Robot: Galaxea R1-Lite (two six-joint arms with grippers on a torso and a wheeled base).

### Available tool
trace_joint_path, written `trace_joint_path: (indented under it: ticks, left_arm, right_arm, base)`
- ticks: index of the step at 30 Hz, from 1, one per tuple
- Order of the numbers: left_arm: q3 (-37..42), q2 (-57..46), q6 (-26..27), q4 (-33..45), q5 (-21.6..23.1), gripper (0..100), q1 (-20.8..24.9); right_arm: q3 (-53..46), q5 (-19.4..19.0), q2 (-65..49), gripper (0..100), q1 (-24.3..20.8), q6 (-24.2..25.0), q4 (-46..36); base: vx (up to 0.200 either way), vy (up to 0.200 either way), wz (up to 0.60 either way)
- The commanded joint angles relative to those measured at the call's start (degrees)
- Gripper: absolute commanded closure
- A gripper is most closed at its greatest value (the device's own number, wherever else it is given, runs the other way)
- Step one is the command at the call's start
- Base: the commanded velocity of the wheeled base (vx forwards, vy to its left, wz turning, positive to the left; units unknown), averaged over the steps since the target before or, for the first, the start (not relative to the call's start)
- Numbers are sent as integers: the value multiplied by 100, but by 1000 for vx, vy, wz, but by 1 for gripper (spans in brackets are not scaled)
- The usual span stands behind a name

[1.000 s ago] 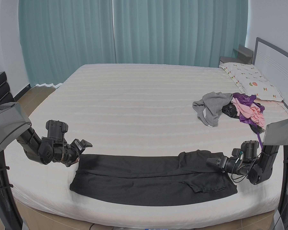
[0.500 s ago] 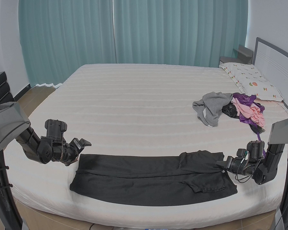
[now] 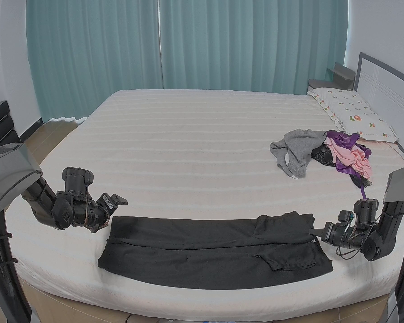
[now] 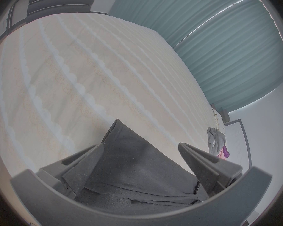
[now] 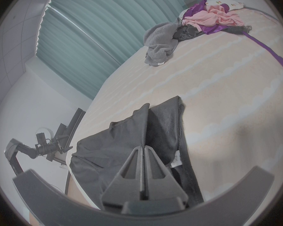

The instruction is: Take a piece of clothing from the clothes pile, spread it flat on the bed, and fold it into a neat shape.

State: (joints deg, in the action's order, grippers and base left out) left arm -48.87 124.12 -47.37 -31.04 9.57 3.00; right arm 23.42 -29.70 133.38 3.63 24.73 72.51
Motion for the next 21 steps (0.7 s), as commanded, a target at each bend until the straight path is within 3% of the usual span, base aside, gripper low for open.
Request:
trace_joint_path:
  ticks: [1,18,19,21]
  left_arm:
    - [9,-11,0,1,1,0,-1]
    - [88,-37,18,36,10,0,8]
    - [97,-37,35,71,10,0,17]
    - [97,-55,79,256,19,0,17]
  right_arm:
    - [-180,-10,-22,100,67,-180,0]
    - [-435,-1,22,100,85,-575,0]
    - [-417,8,13,0,85,-566,0]
    - [-408,-1,-31,0,94,-522,0]
  base:
    - [0,0,0]
    - [0,0,0]
    - [0,0,0]
    - [0,0,0]
